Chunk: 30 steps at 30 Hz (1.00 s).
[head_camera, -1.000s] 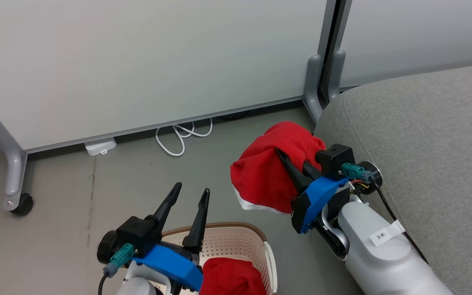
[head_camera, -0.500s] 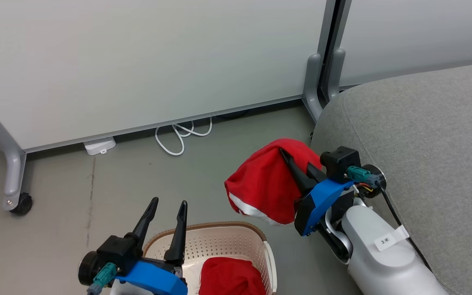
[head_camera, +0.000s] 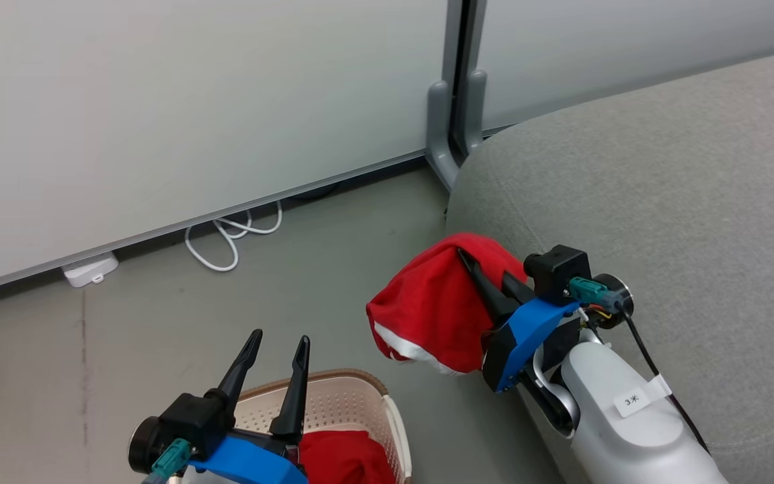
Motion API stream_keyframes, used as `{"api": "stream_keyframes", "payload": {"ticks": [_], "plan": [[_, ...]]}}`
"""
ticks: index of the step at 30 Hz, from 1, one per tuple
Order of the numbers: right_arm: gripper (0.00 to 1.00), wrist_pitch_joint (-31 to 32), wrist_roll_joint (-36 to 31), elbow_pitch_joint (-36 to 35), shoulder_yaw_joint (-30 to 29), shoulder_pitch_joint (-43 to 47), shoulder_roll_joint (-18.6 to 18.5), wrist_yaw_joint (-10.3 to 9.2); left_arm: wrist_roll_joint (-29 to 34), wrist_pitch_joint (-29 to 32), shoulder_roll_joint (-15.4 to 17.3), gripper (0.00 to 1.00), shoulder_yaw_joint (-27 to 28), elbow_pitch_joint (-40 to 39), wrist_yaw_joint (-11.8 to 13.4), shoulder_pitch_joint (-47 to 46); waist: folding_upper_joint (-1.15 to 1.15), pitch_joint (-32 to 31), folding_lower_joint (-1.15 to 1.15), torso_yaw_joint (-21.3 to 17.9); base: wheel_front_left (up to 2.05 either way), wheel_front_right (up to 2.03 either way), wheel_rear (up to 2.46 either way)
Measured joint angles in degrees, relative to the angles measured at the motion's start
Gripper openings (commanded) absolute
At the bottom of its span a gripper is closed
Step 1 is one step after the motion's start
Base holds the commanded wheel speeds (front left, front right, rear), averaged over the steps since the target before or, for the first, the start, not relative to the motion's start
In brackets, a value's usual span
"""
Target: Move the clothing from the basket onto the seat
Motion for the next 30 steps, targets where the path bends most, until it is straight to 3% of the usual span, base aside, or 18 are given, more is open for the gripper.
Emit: {"api": "stream_keyframes", "payload": {"ticks": [18,30], "plan": [[0.00,0.48,-0.67,-2.37,-2.43,0.91,-0.03,-0.01,0.42,0.00,0.71,1.00,-1.44,-0.15,0.00,-2.04,0.00,2.18,0.00,-15.28,0.00,0.00,0.00],[0.00,0.13,-0.64,-3.34,-3.47,1.48,-0.07,-0.01,0.49,0.00,1.62,1.00,-2.31,0.14,0.00,-3.12,0.00,4.56,0.00,-18.61,0.00,0.00,0.00]]}}
